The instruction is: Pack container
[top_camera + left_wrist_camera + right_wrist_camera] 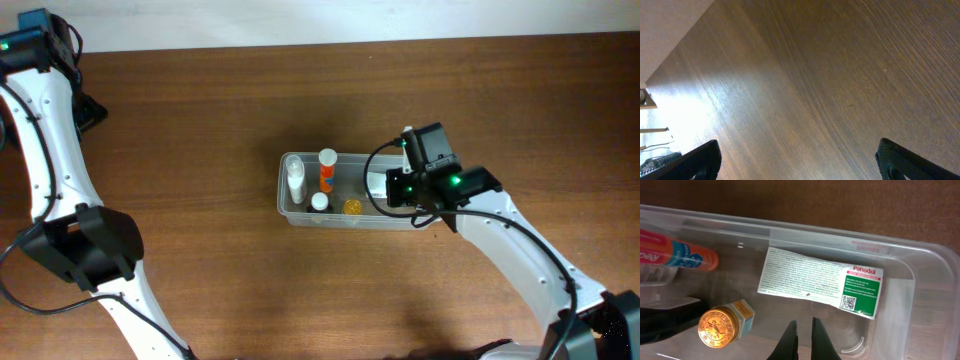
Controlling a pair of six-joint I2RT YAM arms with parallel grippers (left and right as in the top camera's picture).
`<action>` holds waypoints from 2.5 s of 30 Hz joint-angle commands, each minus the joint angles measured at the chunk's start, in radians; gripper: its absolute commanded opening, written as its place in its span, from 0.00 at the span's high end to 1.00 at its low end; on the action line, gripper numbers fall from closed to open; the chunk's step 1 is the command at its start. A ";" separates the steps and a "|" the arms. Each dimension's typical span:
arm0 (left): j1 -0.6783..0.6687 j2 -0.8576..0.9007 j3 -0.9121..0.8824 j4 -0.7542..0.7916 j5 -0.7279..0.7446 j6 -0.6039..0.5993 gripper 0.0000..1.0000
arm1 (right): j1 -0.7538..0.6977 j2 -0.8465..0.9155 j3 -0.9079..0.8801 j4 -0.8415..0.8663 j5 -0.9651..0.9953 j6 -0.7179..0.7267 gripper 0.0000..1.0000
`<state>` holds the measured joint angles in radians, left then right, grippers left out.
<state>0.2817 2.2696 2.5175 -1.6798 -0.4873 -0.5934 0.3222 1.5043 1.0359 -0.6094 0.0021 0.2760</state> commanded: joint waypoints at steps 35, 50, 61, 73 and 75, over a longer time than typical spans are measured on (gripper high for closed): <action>-0.003 0.003 0.019 0.000 -0.014 0.008 0.00 | -0.002 0.078 0.002 0.065 0.007 0.016 0.96; -0.003 0.003 0.019 0.000 -0.014 0.008 0.01 | -0.003 0.167 0.001 0.166 0.089 0.017 0.96; -0.003 0.003 0.019 0.000 -0.014 0.008 0.00 | -0.003 0.261 0.001 0.228 0.088 0.020 0.96; -0.003 0.003 0.019 0.000 -0.014 0.008 0.01 | -0.004 0.260 0.002 0.097 -0.046 0.019 0.96; -0.003 0.003 0.019 0.000 -0.014 0.008 0.01 | -0.003 0.260 0.002 0.093 -0.091 0.019 0.96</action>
<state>0.2817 2.2696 2.5175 -1.6798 -0.4873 -0.5934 0.3210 1.7554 1.0370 -0.5018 0.0170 0.2882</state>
